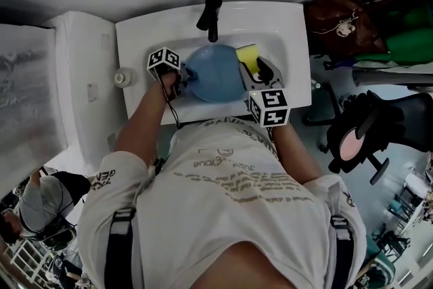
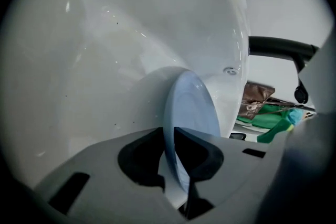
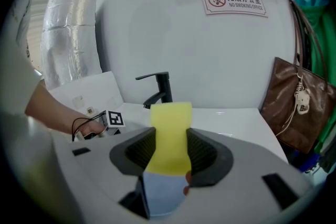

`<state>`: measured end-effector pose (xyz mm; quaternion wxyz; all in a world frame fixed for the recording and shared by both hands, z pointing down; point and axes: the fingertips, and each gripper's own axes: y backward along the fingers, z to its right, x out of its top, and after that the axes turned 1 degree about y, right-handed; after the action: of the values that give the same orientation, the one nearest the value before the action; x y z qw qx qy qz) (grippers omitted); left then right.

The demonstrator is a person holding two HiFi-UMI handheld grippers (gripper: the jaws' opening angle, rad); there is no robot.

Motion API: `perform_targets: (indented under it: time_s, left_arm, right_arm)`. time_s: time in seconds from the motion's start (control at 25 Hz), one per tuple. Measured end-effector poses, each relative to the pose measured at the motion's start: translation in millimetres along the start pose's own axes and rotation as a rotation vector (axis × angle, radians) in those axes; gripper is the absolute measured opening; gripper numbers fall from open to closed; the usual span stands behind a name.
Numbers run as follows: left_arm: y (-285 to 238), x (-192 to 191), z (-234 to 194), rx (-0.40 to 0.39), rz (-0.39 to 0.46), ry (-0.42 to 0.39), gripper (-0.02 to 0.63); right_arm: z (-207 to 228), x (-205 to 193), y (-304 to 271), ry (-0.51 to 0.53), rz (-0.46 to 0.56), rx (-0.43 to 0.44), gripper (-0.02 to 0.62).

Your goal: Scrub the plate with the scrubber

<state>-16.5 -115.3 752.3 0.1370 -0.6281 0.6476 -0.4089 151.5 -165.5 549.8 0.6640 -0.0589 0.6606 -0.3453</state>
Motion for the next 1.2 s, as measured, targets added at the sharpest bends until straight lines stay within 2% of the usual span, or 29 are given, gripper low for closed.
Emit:
perform_targets:
  time_s: [0.16, 0.36, 0.48, 0.72, 0.84, 1.2]
  left_arm:
    - [6.4, -0.9, 14.4, -0.095, 0.025, 0.041, 0.057]
    - [15.7, -4.4, 20.5, -0.151, 0.071, 0.044, 0.057]
    - [22.7, -7.4, 27.6, -0.172, 0.092, 0.012, 0.057]
    - [28.9, -17.9, 44.1, -0.196, 0.128, -0.069, 0.057]
    - [28.5, -23.2, 53.2, -0.208, 0.128, -0.102, 0.057]
    - [33.5, -32.6, 82.7, -0.261, 0.143, -0.187, 0.057]
  right_arm:
    - [-2.0, 0.1, -0.3, -0.002, -0.004, 0.003, 0.189]
    - [-3.2, -1.9, -3.2, 0.0, -0.03, 0.02, 0.189]
    - [-1.7, -8.2, -8.3, 0.0, -0.091, 0.038, 0.189]
    - [-0.2, -39.0, -23.4, 0.01, -0.322, 0.086, 0.189]
    - [-0.1, -40.6, -30.7, -0.001, -0.355, 0.096, 0.189]
    - [11.4, -64.2, -47.6, 0.169, -0.5, -0.002, 0.192]
